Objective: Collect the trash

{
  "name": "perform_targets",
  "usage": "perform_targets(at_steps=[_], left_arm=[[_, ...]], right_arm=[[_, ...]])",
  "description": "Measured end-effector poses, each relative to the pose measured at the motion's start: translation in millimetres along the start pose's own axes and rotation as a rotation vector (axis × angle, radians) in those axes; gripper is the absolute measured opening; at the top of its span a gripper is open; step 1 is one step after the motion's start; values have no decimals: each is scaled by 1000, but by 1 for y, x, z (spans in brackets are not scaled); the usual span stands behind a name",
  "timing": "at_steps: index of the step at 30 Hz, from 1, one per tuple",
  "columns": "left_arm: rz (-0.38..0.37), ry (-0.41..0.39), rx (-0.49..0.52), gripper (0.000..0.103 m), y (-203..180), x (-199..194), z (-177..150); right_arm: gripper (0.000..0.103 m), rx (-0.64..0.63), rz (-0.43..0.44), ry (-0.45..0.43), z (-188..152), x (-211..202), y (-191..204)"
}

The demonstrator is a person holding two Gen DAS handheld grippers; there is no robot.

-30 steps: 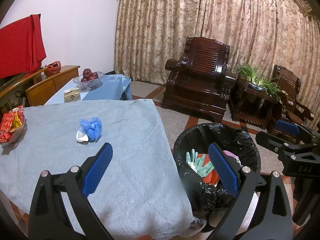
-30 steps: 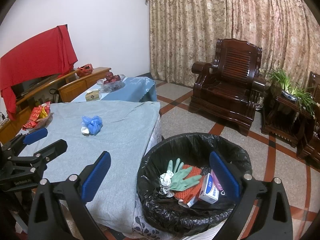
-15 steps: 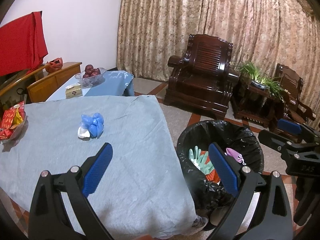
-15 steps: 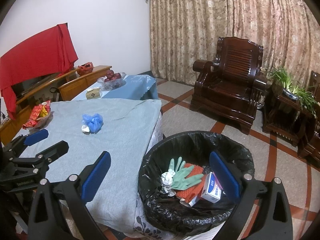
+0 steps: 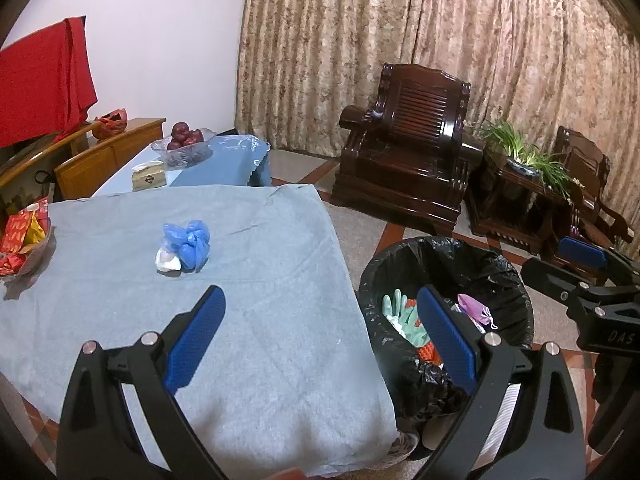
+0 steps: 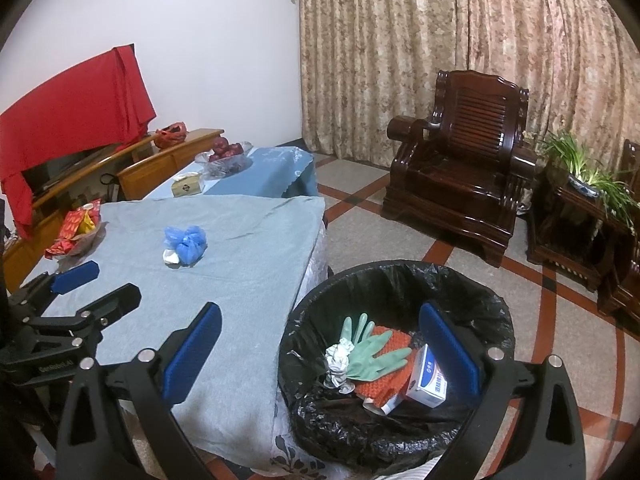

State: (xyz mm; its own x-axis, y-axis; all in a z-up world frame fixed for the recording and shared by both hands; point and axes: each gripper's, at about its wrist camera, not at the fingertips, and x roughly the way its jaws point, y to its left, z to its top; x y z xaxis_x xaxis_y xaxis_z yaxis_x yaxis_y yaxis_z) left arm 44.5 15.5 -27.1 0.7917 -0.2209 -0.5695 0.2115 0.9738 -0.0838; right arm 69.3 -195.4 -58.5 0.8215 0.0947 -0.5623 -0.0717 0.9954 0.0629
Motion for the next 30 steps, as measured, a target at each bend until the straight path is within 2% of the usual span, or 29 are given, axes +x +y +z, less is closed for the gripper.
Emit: perform_targets(at_steps=[30], left_arm=[[-24, 17, 22, 94, -20, 10, 3]], right_arm=[[97, 20, -20, 23, -6, 7, -13]])
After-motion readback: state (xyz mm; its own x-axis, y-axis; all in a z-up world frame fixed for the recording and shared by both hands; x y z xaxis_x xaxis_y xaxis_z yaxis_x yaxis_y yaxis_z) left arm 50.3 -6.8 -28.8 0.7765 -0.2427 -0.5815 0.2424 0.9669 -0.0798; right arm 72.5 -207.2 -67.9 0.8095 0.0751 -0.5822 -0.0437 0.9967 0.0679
